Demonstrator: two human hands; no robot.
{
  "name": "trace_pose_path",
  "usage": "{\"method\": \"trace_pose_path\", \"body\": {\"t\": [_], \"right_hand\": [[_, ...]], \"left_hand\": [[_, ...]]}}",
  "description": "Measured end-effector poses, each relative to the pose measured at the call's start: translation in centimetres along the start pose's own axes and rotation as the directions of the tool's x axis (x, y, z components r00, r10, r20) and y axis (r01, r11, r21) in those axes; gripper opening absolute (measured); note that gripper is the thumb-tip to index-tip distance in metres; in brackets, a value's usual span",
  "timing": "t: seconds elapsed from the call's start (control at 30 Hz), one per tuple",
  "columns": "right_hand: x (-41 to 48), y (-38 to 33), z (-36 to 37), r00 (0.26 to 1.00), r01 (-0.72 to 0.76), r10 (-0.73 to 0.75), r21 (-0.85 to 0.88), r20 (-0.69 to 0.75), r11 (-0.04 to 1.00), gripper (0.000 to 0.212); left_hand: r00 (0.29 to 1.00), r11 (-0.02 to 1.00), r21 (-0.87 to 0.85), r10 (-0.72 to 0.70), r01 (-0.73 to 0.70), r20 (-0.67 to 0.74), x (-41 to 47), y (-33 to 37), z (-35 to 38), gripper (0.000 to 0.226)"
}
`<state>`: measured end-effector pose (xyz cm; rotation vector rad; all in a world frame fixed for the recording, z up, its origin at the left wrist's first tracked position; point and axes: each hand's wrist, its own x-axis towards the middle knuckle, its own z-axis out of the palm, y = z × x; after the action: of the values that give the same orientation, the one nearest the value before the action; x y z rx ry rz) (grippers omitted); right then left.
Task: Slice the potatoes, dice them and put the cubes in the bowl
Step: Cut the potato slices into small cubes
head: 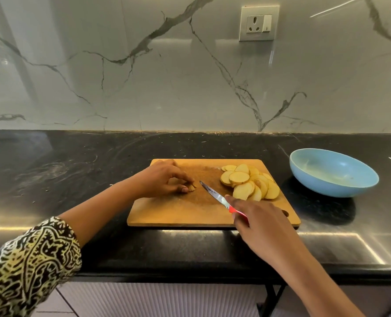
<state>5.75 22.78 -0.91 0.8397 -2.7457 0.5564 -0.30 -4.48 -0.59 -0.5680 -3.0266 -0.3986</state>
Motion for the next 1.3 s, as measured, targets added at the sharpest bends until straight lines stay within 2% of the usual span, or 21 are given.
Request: {"method": "trace_pose_path", "body": {"t": [0.13, 0.2, 0.27, 0.37, 0.43, 0.53, 0.67, 1.1, 1.3], "right_hand": [[-0.2, -0.3, 0.3, 1.0, -0.007, 0.007, 0.014, -0.012, 1.0, 0.048], [-0.2, -0.4, 0.4, 1.0, -0.009, 0.009, 0.009, -0.02, 1.0, 0.048], [-0.2, -0.5, 0.6, 0.999, -0.018, 0.017, -0.007, -0.032, 1.0, 0.048], [0.4, -0.7, 1.0, 0.999, -0.02, 0.018, -0.047, -0.044, 0.999, 0.048], [1.2, -1.1, 1.2, 0.999, -0.018, 0.015, -0.077, -0.032, 0.997, 0.048], [2.4, -1.7, 1.7, 1.0, -0.027, 0.026, -0.089, -0.011, 0.996, 0.048], [3.6, -2.6, 2.3, 0.999, -0.04, 0.041, -0.107, 0.006, 0.993, 0.047], [4.0, -3.7, 1.8, 0.999, -0.027, 0.029, -0.056, 0.024, 0.998, 0.048], [4.4, -4.3, 2.1, 0.999, 0.008, 0.0, -0.146, 0.051, 0.989, 0.039]], "left_hand": [[0.996, 0.998, -0.043, 0.055, -0.052, 0.071, 0.5, 0.4, -0.8, 0.034], [0.996, 0.997, -0.038, 0.076, -0.074, 0.051, 0.6, 0.6, -0.7, 0.029], [0.998, 0.997, -0.048, 0.058, -0.059, -0.014, 0.7, 0.7, -0.3, 0.025], [0.988, 0.995, -0.083, -0.065, 0.054, -0.143, 0.5, 1.3, 0.7, 0.024], [0.957, 0.989, -0.076, -0.141, 0.125, -0.252, 0.6, 1.8, 1.6, 0.027], [0.915, 0.983, -0.042, -0.181, 0.178, -0.361, 0.4, 2.2, 2.4, 0.032], [0.911, 0.978, -0.073, -0.21, 0.197, -0.355, -0.8, 1.1, 2.4, 0.04], [0.913, 0.981, -0.067, -0.194, 0.183, -0.357, -0.7, 1.0, 2.2, 0.029], [0.916, 0.98, -0.061, -0.197, 0.188, -0.348, -0.4, 1.0, 2.2, 0.027]]}}
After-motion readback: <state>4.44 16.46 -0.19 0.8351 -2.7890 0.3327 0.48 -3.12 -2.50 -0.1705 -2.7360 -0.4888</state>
